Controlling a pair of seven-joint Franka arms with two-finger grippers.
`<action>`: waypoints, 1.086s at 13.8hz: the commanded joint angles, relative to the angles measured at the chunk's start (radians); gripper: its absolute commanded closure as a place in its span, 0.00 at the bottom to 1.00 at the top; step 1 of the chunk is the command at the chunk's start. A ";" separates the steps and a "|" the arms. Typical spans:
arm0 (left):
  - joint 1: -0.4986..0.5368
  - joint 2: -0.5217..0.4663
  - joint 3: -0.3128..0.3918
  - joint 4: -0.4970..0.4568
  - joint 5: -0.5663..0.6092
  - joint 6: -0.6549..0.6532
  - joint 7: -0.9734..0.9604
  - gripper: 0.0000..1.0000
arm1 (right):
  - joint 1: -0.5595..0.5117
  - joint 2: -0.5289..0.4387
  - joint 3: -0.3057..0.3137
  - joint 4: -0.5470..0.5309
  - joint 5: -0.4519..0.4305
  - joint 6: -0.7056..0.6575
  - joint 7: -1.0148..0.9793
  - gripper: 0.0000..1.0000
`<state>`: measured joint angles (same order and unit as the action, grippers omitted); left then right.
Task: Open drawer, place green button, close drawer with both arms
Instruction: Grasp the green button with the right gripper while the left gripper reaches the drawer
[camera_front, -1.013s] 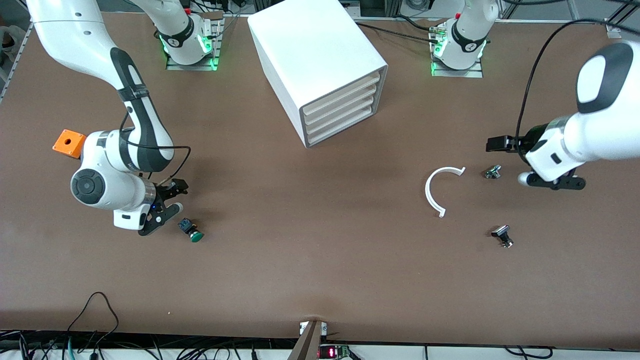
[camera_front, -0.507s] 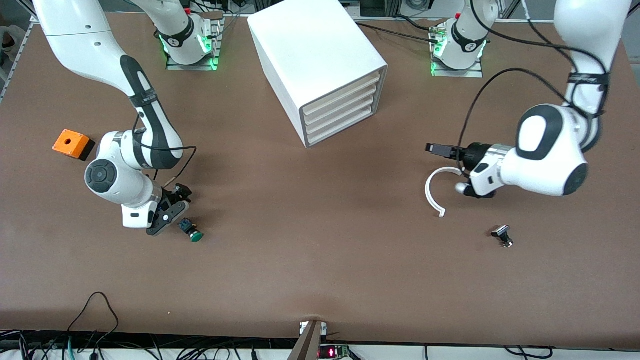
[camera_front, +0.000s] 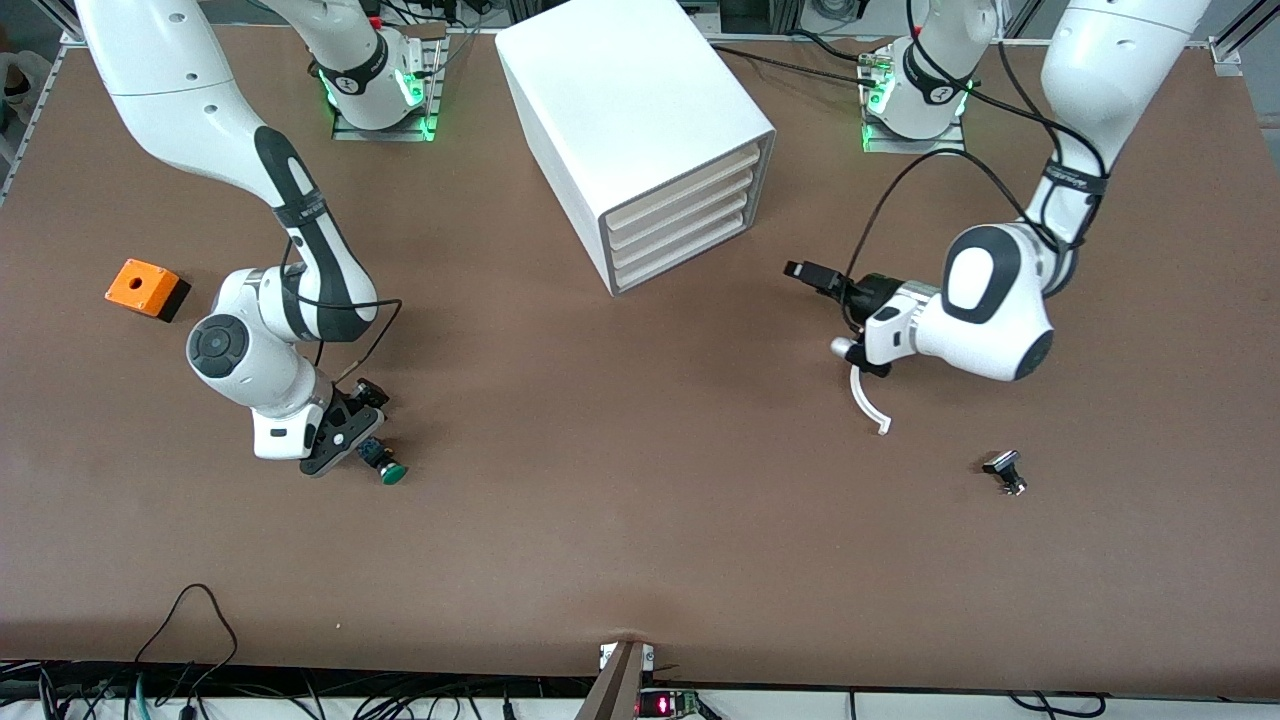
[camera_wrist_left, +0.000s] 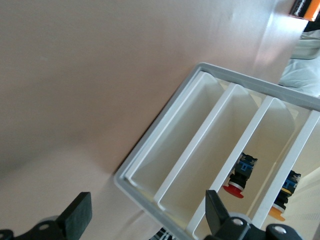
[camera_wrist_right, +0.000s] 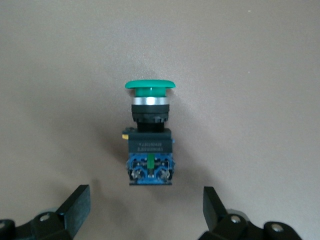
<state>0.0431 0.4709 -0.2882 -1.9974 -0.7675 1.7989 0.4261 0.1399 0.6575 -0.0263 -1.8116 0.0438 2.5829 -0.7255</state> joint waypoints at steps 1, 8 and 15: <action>-0.038 0.012 -0.018 -0.084 -0.100 0.089 0.126 0.00 | 0.003 0.016 0.018 -0.005 0.031 0.028 -0.012 0.01; -0.115 0.054 -0.071 -0.170 -0.348 0.168 0.238 0.02 | 0.004 0.031 0.026 0.001 0.177 0.023 -0.029 0.01; -0.164 0.083 -0.114 -0.195 -0.372 0.273 0.235 0.26 | 0.004 0.037 0.026 0.023 0.165 0.023 -0.029 0.49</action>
<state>-0.1122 0.5500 -0.3982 -2.1846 -1.1053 2.0548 0.6350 0.1457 0.6869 -0.0057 -1.8000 0.1930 2.6002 -0.7323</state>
